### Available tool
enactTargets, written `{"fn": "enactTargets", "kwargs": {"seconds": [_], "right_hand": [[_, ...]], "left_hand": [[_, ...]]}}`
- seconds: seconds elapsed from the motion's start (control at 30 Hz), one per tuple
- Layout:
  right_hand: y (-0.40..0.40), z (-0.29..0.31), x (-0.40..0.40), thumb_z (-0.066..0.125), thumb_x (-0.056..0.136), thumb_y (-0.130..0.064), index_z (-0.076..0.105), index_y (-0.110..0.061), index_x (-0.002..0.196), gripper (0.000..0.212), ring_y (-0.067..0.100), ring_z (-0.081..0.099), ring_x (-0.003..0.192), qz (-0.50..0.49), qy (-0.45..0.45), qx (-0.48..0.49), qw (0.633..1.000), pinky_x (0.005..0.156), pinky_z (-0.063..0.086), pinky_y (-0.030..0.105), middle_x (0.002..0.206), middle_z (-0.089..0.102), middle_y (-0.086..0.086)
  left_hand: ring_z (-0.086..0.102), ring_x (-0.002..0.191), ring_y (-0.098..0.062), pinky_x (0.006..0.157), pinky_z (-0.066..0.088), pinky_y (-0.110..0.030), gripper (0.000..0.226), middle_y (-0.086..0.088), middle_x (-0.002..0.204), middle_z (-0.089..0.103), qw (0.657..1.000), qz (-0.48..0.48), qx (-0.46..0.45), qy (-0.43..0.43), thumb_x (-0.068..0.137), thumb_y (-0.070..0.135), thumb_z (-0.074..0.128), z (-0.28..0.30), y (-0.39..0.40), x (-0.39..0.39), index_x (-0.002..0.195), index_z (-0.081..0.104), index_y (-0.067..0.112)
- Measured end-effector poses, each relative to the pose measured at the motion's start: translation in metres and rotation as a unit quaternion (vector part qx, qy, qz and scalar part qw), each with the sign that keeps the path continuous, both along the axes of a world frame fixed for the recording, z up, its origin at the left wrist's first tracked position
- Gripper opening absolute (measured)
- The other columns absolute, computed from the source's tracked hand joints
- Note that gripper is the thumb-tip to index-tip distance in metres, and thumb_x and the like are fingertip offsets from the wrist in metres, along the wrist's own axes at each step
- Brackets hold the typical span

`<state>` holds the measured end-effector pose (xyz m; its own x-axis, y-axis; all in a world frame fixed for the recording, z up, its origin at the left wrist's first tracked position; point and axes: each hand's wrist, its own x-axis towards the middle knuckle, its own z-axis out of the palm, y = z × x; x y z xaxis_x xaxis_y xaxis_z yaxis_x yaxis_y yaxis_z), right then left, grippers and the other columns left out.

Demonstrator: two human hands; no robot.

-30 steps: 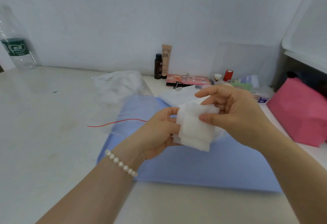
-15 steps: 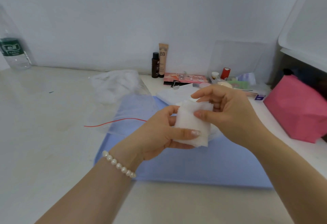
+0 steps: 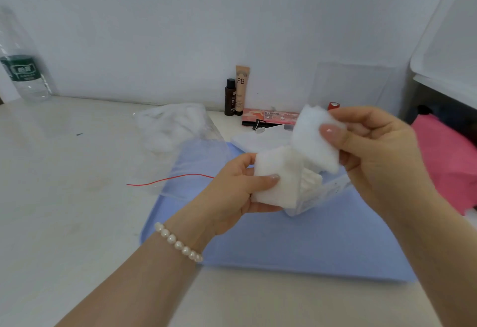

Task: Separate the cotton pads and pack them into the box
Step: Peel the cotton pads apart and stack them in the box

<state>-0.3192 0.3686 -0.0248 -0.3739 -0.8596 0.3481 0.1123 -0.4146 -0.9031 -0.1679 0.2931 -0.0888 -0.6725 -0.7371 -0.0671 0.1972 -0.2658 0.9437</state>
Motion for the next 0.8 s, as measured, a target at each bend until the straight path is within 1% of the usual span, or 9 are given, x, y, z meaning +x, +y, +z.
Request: {"fn": "enactTargets", "kwargs": {"seconds": [0.07, 0.2, 0.37, 0.47, 0.53, 0.57, 0.63, 0.7, 0.8], "right_hand": [[0.0, -0.004, 0.007, 0.074, 0.05, -0.01, 0.07, -0.016, 0.062, 0.014, 0.01, 0.066, 0.055, 0.055, 0.053, 0.049, 0.996, 0.045, 0.051, 0.02, 0.062, 0.07, -0.002], [-0.007, -0.021, 0.015, 0.073, 0.069, 0.007, 0.066, -0.015, 0.071, 0.023, 0.009, 0.063, 0.052, -0.019, 0.2, 0.087, 0.976, 0.043, 0.051, 0.024, 0.072, 0.066, -0.001], [-0.01, -0.031, 0.013, 0.071, 0.073, 0.006, 0.064, -0.018, 0.072, 0.025, 0.016, 0.065, 0.054, -0.044, 0.247, 0.077, 0.965, 0.043, 0.05, 0.022, 0.079, 0.066, -0.001], [-0.012, -0.032, 0.013, 0.07, 0.075, 0.006, 0.064, -0.02, 0.071, 0.026, 0.018, 0.065, 0.056, -0.043, 0.248, 0.08, 0.965, 0.043, 0.051, 0.023, 0.079, 0.066, -0.002], [-0.012, -0.032, 0.012, 0.07, 0.075, 0.005, 0.064, -0.02, 0.072, 0.026, 0.015, 0.062, 0.052, -0.042, 0.244, 0.085, 0.965, 0.041, 0.048, 0.021, 0.079, 0.065, -0.001], [-0.012, -0.032, 0.012, 0.071, 0.075, 0.004, 0.064, -0.022, 0.073, 0.026, 0.014, 0.059, 0.049, -0.046, 0.251, 0.088, 0.963, 0.04, 0.046, 0.02, 0.079, 0.065, -0.001], [-0.012, -0.032, 0.012, 0.075, 0.072, -0.002, 0.063, -0.028, 0.077, 0.029, 0.008, 0.052, 0.046, -0.069, 0.293, 0.092, 0.949, 0.044, 0.045, 0.018, 0.077, 0.06, -0.004], [-0.012, -0.03, 0.007, 0.08, 0.067, -0.012, 0.061, -0.035, 0.087, 0.036, 0.004, 0.046, 0.052, -0.104, 0.348, 0.105, 0.926, 0.052, 0.041, 0.013, 0.077, 0.052, -0.008], [-0.012, -0.022, -0.005, 0.083, 0.063, -0.024, 0.054, -0.034, 0.11, 0.056, 0.006, 0.049, 0.079, -0.082, 0.385, 0.171, 0.903, 0.065, 0.037, 0.016, 0.095, 0.052, -0.008]], "left_hand": [[0.069, 0.082, -0.021, 0.066, 0.059, -0.036, 0.025, -0.006, 0.099, 0.068, 1.0, 0.007, -0.002, -0.002, 0.089, -0.004, 0.052, 0.0, 0.0, -0.001, 0.11, 0.056, 0.009], [0.07, 0.08, -0.019, 0.065, 0.059, -0.034, 0.024, -0.007, 0.096, 0.068, 1.0, 0.009, -0.001, -0.004, 0.092, -0.001, 0.048, 0.003, 0.001, -0.002, 0.111, 0.057, 0.009], [0.065, 0.104, -0.035, 0.077, 0.058, -0.042, 0.025, -0.019, 0.117, 0.064, 0.999, 0.014, 0.031, -0.001, 0.096, 0.009, 0.044, 0.004, 0.003, -0.003, 0.119, 0.053, 0.005], [0.065, 0.104, -0.033, 0.077, 0.058, -0.042, 0.04, -0.016, 0.12, 0.064, 0.999, 0.006, 0.048, 0.013, 0.094, 0.037, 0.043, 0.004, 0.001, -0.003, 0.12, 0.056, 0.009], [0.067, 0.101, -0.029, 0.076, 0.058, -0.042, 0.058, -0.011, 0.113, 0.068, 0.999, -0.006, 0.032, 0.017, 0.077, 0.051, 0.048, 0.003, 0.001, -0.003, 0.118, 0.057, 0.012], [0.068, 0.099, -0.027, 0.075, 0.058, -0.04, 0.056, -0.008, 0.11, 0.069, 1.0, -0.011, 0.009, 0.016, 0.072, 0.046, 0.054, 0.003, 0.002, -0.003, 0.117, 0.056, 0.012], [0.069, 0.094, -0.024, 0.072, 0.059, -0.037, 0.046, -0.007, 0.103, 0.069, 0.999, -0.004, -0.036, 0.008, 0.071, 0.019, 0.071, -0.001, 0.003, -0.004, 0.113, 0.053, 0.013], [0.069, 0.089, -0.023, 0.072, 0.059, -0.038, 0.054, -0.005, 0.096, 0.071, 0.998, 0.01, -0.069, 0.003, 0.065, -0.003, 0.078, -0.005, 0.003, -0.004, 0.109, 0.052, 0.016], [0.07, 0.084, -0.018, 0.072, 0.059, -0.036, 0.06, 0.002, 0.085, 0.073, 0.994, 0.006, -0.11, -0.01, 0.058, -0.001, 0.072, -0.007, 0.004, -0.004, 0.109, 0.051, 0.02]]}}
